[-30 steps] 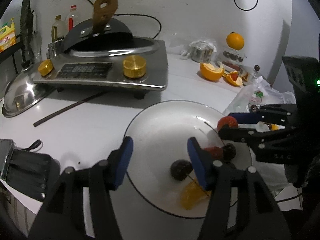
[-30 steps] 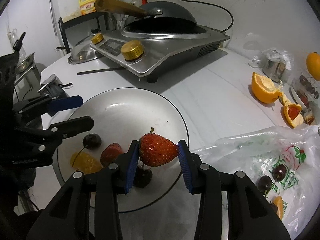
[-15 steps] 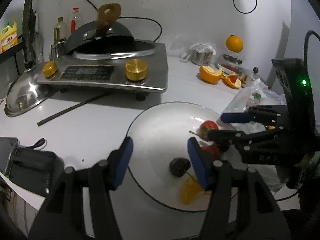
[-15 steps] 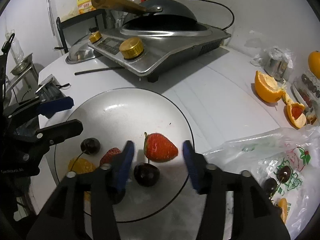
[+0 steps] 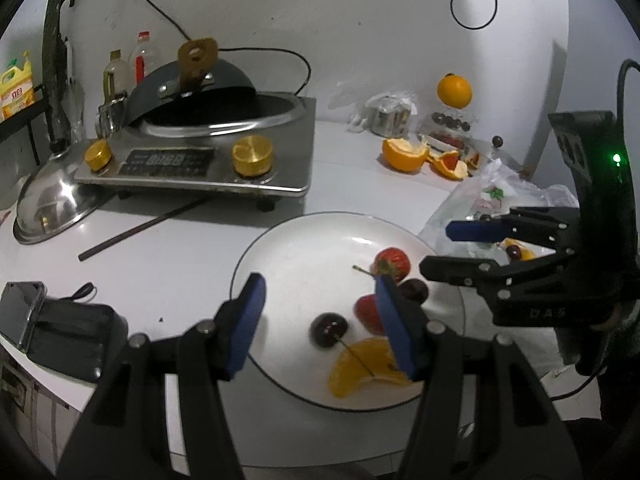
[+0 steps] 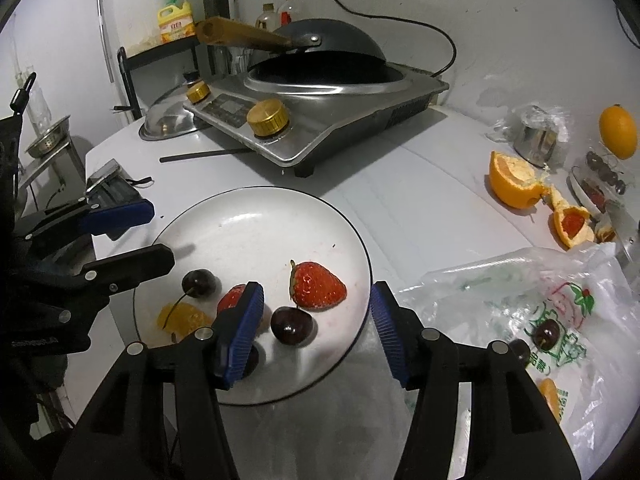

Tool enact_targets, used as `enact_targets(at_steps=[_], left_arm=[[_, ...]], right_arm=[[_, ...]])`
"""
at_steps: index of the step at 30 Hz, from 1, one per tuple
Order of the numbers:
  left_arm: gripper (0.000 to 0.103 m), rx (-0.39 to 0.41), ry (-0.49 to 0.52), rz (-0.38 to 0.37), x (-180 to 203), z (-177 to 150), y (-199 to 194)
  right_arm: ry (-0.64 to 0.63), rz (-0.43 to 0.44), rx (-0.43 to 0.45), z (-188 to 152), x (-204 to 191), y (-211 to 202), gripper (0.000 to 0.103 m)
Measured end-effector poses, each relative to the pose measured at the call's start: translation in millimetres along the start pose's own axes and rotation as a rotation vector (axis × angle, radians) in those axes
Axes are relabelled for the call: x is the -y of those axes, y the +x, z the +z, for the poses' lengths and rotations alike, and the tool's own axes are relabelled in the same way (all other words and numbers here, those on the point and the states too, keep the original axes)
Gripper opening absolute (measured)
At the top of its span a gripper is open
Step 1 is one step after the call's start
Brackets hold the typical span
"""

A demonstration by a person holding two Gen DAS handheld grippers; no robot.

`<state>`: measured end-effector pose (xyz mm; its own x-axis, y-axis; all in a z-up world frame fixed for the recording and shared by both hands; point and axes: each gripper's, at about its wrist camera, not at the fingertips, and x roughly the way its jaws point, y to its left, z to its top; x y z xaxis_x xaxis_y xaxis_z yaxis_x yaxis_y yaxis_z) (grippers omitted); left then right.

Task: Organize fruits
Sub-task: 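Move both grippers back over the fruit on the plastic bag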

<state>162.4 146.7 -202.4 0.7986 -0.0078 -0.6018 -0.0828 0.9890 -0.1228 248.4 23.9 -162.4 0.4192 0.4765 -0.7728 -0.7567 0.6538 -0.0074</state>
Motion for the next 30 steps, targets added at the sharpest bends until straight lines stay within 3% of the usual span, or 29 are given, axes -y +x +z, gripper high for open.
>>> enact_targets(at_steps=[9,15,30], left_arm=[[0.059,0.008,0.021,-0.007,19,1,-10],[0.067,0.012,0.047,-0.018,38,3,-14],[0.068,0.001,0.107,-0.039,81,8,-11]], right_arm=[[0.016,-0.008,0.033,-11,7,-25,0.059],[0.038,-0.016,0.052,-21,15,-39,0.059],[0.098,-0.036,0.092,-47,47,-71,0.059]])
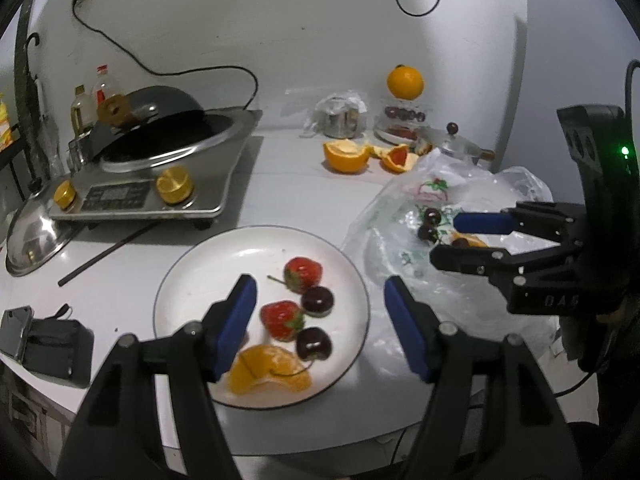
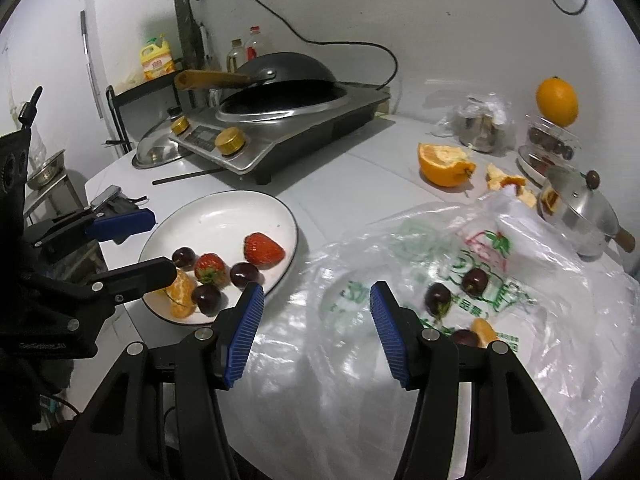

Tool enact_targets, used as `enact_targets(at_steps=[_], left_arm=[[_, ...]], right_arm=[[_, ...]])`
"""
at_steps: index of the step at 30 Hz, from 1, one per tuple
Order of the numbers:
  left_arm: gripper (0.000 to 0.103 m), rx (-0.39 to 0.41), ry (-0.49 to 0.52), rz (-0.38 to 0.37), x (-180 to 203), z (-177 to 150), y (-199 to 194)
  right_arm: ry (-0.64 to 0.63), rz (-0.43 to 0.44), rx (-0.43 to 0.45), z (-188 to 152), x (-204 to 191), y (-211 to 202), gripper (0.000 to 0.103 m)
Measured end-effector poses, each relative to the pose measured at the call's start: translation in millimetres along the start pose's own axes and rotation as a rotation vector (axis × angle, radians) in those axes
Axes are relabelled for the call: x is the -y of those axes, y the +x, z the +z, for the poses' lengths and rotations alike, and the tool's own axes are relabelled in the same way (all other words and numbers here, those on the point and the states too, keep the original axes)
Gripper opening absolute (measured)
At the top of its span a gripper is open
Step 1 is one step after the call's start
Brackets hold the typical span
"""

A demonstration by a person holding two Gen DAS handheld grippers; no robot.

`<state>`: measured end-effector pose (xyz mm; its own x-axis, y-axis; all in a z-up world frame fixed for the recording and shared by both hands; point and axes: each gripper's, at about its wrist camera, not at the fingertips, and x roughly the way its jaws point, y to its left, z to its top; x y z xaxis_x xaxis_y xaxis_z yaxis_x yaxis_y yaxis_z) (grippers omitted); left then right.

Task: Organize fruits
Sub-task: 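Move both grippers back over the fruit on the plastic bag, then lower the open right gripper toward a cherry and orange segment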

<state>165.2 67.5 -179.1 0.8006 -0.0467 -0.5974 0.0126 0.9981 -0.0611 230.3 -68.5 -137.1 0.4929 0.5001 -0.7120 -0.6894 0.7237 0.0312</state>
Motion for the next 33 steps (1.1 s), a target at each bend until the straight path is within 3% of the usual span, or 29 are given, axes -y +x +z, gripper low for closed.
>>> enact_targets(at_steps=[33], left_arm=[[0.068,-0.063,0.137,-0.043,72,16,36]], right_arm=[[0.163,-0.087,0.01,-47,102,-22,0.059]])
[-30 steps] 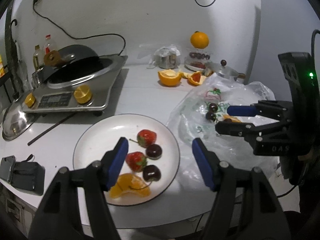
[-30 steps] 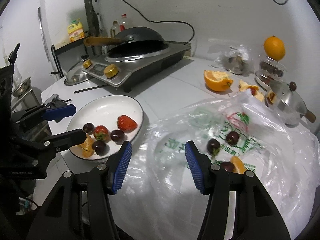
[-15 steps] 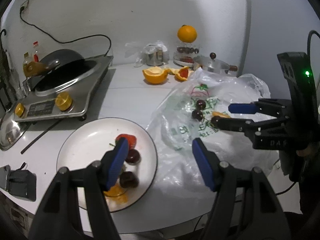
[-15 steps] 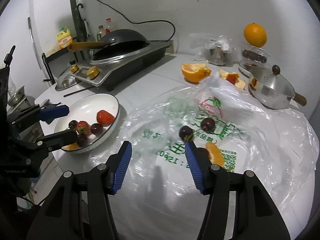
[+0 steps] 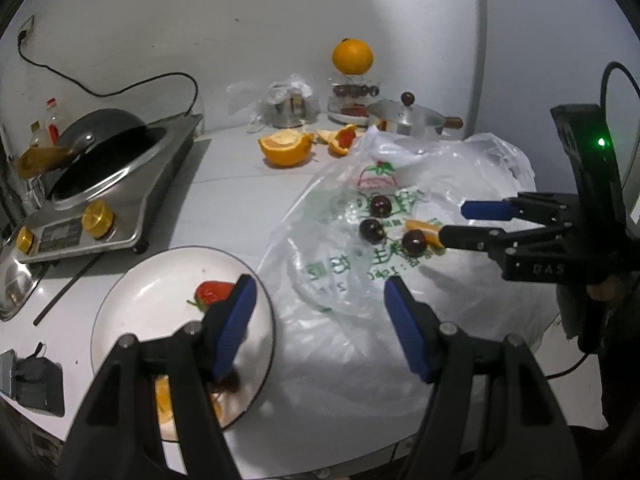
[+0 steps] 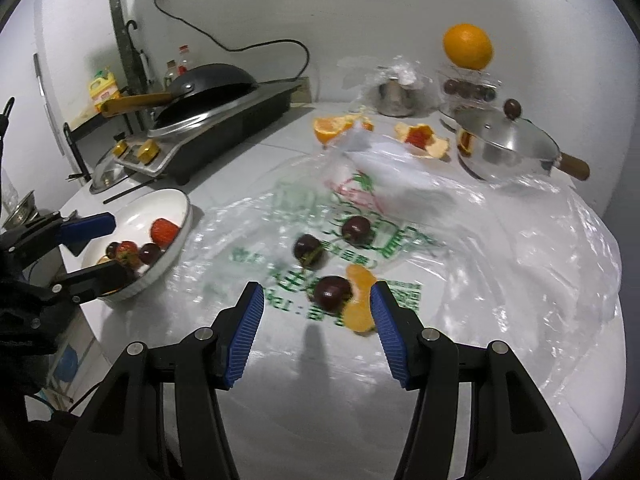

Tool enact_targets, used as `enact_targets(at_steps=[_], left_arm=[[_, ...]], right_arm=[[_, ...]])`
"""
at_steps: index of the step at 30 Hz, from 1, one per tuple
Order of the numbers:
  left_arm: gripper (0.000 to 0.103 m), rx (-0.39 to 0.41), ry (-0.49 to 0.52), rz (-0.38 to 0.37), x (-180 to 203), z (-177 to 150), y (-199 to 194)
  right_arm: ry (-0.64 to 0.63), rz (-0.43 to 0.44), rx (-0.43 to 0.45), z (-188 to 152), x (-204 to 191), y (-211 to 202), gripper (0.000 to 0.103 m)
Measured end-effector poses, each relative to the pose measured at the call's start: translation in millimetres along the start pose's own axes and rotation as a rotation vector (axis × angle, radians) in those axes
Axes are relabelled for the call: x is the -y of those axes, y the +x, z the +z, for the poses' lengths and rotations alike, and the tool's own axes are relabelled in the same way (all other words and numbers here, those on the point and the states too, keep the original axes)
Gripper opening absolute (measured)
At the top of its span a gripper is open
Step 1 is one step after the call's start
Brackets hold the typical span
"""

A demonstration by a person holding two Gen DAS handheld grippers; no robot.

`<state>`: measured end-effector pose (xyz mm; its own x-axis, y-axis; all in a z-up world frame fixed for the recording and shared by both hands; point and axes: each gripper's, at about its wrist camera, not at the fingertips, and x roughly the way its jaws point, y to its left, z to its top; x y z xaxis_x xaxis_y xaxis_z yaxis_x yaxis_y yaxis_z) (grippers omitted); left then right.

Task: Organize fruits
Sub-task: 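Lower the open right gripper toward a cherry and orange segment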

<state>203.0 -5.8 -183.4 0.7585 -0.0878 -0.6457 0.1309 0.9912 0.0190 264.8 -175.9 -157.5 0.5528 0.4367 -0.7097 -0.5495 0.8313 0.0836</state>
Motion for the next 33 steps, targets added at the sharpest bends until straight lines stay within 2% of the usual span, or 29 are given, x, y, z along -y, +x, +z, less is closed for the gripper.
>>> enact_targets(at_steps=[16,18,21,33], left_arm=[[0.068,-0.031,0.025,-0.022,20,9,22],[0.068,-0.034,0.024,-0.023,20,9,24],[0.068,-0.036,0.02,-0.024,18,9,25],[0.068,-0.036,0.029,-0.048,22,11,30]], right_arm=[[0.01,-0.016,-0.076,-13,27,25,0.056],[0.001,-0.02,-0.091,-14,25,30,0.048],[-0.014,-0.034,-0.112,-15,23,38,0.041],[0.025,-0.011,-0.118,-9,33,40,0.029]])
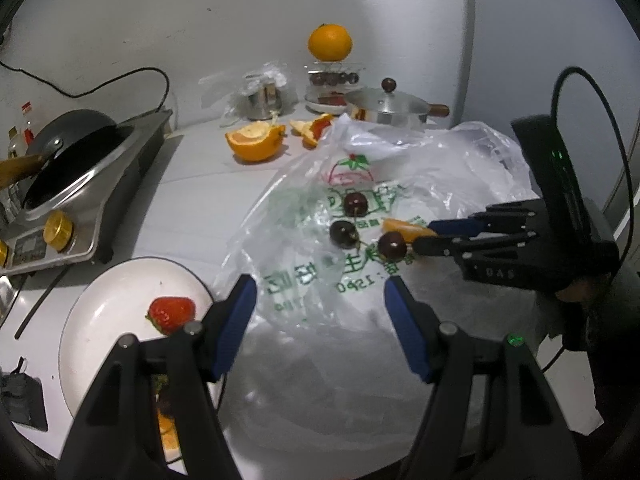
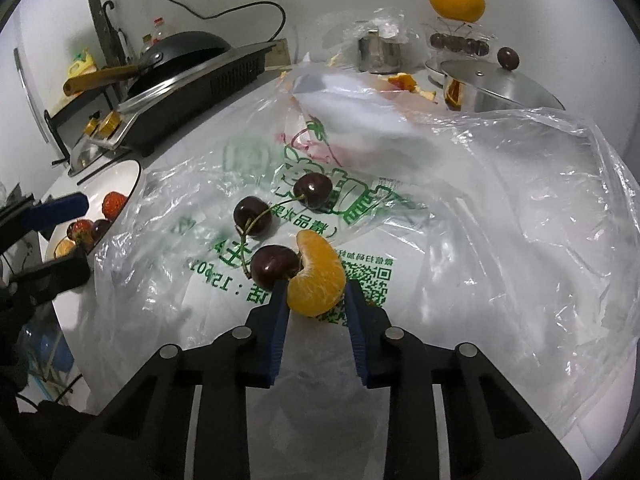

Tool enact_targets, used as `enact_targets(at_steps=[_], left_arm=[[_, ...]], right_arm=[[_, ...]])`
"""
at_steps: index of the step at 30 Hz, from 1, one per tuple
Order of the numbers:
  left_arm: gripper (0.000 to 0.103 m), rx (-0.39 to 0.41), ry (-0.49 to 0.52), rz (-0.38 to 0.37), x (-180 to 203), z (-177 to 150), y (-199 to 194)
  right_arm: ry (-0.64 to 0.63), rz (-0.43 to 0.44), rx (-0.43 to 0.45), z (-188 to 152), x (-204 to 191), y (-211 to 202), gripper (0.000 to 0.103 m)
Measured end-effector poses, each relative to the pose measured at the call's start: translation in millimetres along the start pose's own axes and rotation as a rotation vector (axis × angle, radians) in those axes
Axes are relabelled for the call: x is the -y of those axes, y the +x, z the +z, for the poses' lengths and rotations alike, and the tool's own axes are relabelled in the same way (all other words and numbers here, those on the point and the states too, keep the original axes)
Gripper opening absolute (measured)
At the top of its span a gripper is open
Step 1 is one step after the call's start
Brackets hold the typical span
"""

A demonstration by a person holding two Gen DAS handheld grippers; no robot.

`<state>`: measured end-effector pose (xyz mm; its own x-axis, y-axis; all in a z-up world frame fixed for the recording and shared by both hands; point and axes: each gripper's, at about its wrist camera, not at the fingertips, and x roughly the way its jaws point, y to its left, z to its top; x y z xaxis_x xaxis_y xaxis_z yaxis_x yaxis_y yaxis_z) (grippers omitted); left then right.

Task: Organize fruits
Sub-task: 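Lower the open right gripper toward a cherry and orange segment, then close the right gripper on the orange segment and lift it, then grasp a dark cherry with the left gripper while the right gripper holds the orange segment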

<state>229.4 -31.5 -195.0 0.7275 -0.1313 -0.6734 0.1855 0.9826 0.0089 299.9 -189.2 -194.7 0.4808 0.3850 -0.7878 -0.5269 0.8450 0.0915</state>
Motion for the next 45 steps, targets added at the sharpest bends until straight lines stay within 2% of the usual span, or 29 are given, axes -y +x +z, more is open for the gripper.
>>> enact_targets(at_steps=[8,11,19,27,31,38,45], left_arm=[[0.068,0.0,0.037,-0.024,18,4,4],[0.068,0.0,0.061,-0.029,26,8,7],[0.068,0.006,0.138,-0.043,47,17,20],[0.067,0.0,0.245,-0.079,70,31,42],[0.057,-0.034,0.288,-0.098,74,38,60],[0.056,-0.079,0.364,-0.114,81,36,82],[0.056,-0.094,0.386,-0.116,80,32,97]], right_arm=[[0.036,0.003,0.003,3,14,0,0.029],[0.054,0.01,0.0,3,17,3,0.02],[0.063,0.037,0.005,6,18,10,0.017],[0.099,0.056,0.071,4,33,-10,0.016],[0.119,0.052,0.114,3,41,-26,0.016],[0.132,0.057,0.148,2,48,-35,0.016],[0.128,0.06,0.159,2,50,-35,0.016]])
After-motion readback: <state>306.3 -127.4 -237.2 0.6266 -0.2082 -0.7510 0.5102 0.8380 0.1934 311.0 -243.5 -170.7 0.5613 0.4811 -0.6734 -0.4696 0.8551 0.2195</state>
